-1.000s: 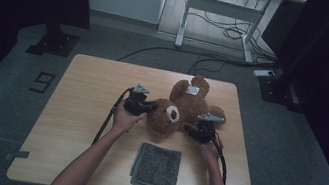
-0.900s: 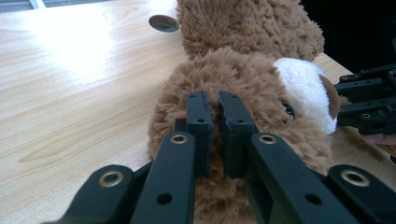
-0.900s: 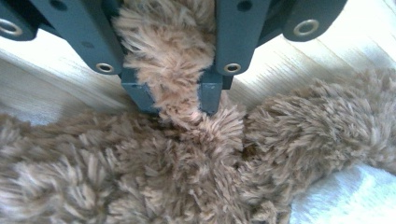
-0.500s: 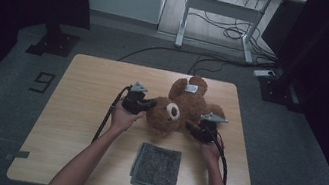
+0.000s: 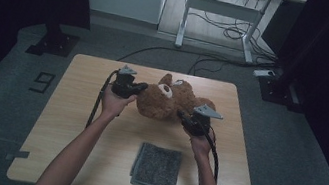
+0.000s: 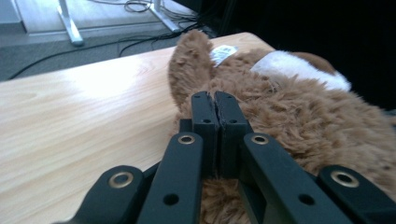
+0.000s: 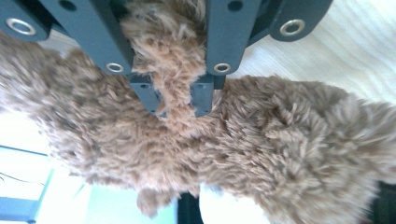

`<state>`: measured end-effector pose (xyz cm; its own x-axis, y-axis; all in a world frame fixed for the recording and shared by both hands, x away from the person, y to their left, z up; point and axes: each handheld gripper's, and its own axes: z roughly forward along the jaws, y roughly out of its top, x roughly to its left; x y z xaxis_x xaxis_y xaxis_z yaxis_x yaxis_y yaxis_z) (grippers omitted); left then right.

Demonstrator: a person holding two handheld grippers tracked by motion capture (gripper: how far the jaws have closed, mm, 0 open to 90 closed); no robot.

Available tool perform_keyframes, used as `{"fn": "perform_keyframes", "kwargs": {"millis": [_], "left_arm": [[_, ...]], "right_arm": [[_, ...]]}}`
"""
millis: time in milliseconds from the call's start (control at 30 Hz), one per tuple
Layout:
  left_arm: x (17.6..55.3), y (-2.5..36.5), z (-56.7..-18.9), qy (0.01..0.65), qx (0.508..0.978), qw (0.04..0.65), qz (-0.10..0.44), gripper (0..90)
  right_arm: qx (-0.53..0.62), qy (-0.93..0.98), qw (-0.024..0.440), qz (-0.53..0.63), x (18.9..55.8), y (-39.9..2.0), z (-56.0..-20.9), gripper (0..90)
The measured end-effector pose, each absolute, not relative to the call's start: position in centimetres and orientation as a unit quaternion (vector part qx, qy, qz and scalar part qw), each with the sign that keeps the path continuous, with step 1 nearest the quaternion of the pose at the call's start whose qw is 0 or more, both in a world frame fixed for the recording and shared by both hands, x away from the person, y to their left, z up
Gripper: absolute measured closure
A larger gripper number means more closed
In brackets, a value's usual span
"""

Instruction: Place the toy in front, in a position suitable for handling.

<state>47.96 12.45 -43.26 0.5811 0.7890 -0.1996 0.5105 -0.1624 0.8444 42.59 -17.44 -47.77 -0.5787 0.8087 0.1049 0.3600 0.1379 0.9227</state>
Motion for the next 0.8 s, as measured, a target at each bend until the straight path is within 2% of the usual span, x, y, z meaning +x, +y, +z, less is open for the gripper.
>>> {"fn": "perform_keyframes", "kwargs": {"millis": [167, 533, 800], "left_arm": [[48.1, 12.9, -44.4, 0.445, 0.745, 0.475, 0.141, 87.8], [48.0, 12.0, -43.4, 0.434, 0.74, 0.492, 0.147, 89.2], [48.6, 14.3, -45.3, 0.469, 0.739, 0.461, 0.146, 89.3]], "right_arm": [[0.387, 0.722, 0.218, 0.531, 41.8, -16.6, -47.1, 79.0], [0.364, 0.697, 0.226, 0.575, 41.9, -15.6, -44.0, 81.4], [0.347, 0.724, 0.193, 0.564, 41.9, -13.9, -45.4, 81.4]]}}
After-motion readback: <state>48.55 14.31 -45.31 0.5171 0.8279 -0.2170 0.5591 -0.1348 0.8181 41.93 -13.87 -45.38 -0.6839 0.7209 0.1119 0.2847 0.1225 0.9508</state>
